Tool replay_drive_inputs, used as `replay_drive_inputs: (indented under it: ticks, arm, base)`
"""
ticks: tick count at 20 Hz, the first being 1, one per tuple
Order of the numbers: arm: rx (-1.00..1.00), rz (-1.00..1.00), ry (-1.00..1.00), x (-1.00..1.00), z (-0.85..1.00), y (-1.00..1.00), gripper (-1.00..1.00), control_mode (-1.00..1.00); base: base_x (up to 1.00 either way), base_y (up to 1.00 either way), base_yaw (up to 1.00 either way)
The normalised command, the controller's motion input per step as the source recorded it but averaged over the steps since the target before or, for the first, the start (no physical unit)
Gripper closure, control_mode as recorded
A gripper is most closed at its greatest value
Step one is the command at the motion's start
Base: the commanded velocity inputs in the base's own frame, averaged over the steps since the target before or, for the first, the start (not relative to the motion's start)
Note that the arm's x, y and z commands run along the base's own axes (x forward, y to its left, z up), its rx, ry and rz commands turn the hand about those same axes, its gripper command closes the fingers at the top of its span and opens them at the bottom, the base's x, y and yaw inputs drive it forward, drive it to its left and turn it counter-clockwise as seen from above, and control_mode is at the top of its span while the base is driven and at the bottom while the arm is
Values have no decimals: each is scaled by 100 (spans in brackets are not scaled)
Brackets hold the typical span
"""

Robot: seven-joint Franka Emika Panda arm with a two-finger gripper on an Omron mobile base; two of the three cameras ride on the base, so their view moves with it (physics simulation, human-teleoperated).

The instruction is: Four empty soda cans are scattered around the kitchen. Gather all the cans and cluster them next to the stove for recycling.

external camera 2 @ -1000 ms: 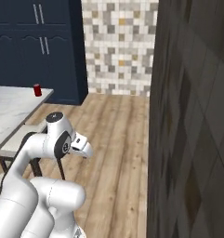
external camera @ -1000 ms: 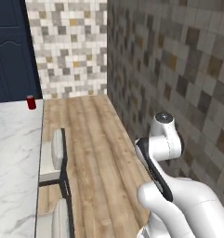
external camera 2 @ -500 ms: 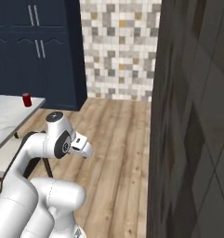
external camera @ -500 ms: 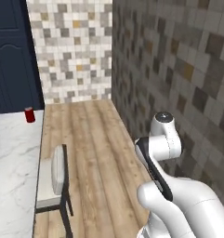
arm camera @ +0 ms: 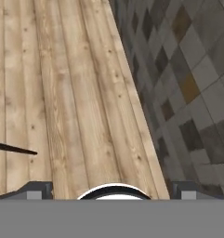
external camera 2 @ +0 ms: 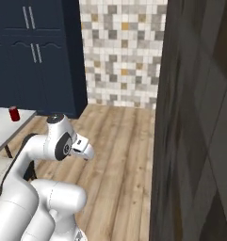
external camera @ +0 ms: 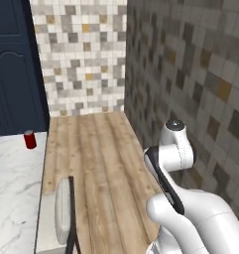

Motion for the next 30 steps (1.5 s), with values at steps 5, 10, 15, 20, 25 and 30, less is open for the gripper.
replay_drive_inputs:
  ticks: [5,10,15,20,25,30]
  arm:
    - [0,0,0,0,0,0,-100,100]
    - [0,0,0,0,0,0,-100,100]
    - [0,0,0,0,0,0,-100,100]
    - [0,0,0,0,0,0,-100,100]
    - [0,0,0,0,0,0,-100,100]
    - [0,0,0,0,0,0,-100,100]
  base:
    - [68,-23,5]
    - [69,-22,6]
    - [68,-20,11]
    - [65,-8,34]
    - [60,-7,42]
    - [52,-7,52]
